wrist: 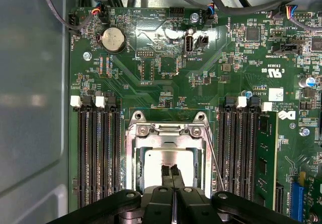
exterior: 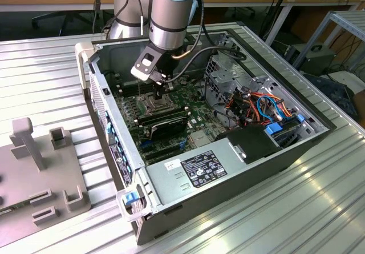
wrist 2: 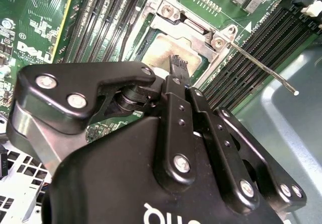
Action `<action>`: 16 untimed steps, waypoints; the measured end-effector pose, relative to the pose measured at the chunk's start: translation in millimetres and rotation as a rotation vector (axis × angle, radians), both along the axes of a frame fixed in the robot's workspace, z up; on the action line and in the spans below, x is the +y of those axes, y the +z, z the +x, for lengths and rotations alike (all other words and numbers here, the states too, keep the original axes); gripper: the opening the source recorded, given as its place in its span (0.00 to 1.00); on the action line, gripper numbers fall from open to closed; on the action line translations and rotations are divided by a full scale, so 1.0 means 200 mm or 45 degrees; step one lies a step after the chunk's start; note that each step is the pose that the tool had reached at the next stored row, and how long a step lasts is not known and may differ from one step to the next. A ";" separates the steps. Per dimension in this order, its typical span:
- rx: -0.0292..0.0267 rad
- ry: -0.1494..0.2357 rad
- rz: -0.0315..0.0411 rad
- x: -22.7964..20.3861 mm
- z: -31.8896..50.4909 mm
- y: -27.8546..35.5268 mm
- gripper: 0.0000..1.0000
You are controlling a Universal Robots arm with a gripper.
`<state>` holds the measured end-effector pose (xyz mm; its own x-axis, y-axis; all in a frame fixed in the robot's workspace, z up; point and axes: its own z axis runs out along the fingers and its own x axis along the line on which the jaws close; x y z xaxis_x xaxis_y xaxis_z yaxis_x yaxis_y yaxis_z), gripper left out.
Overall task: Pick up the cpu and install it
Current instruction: 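Install the first cpu locking lever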
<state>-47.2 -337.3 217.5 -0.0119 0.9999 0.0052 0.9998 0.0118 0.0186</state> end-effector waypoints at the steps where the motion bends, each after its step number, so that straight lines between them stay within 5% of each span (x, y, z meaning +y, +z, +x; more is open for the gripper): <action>1: 0.0000 0.000 0.0000 0.000 0.000 0.000 0.11; 7: -0.0001 0.096 0.0000 0.000 0.000 0.000 0.11; 16: 0.0000 0.355 -0.0001 0.000 0.000 -0.004 0.11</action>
<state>-47.2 -337.4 216.7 -0.2863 0.9581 0.0052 0.9580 0.2862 0.0186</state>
